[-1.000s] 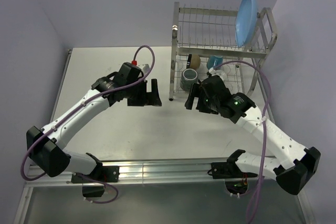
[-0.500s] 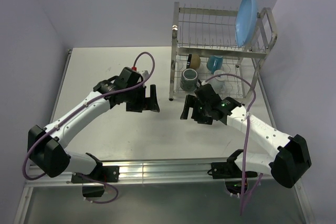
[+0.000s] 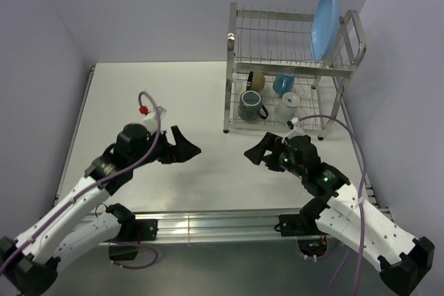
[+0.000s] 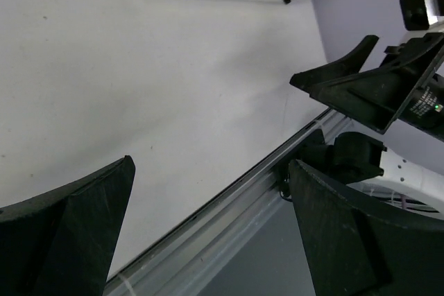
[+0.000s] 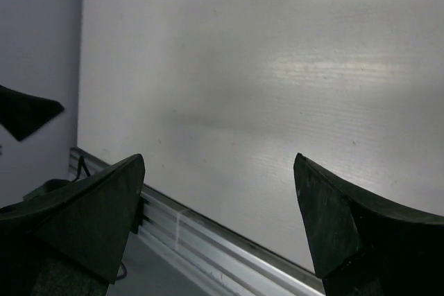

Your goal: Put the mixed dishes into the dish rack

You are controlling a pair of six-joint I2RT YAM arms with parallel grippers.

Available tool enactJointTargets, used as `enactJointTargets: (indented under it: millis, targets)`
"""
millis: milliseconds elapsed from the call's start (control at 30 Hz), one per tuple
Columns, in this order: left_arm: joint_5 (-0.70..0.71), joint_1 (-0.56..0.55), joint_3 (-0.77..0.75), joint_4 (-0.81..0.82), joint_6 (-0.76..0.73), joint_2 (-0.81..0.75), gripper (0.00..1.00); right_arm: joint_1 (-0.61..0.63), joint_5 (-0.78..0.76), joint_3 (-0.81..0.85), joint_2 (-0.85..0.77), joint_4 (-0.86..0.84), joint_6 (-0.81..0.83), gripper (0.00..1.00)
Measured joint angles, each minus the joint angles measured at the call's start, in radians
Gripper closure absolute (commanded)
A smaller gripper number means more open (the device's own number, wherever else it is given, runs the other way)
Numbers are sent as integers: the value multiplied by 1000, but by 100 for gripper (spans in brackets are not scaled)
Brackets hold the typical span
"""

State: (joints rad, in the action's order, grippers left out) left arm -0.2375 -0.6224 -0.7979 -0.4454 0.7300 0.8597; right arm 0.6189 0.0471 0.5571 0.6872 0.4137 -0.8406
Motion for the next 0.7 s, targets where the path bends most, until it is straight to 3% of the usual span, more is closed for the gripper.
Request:
enactJointTargets:
  millis: [100,333,533,700]
  targets:
    - [-7,0,235,196,99,-167,1,0,-1,-101,-88,-121,3,5]
    - [-40,1,664,554,269,-325,1,0,57,-396,-256,-396,44,5]
    - [-100,1,743,774,304,-438,1,0,95,-500,-448,-550,91,4]
    - [-143,1,747,983,378,-508,1,0,97,-507,-634,-586,105,4]
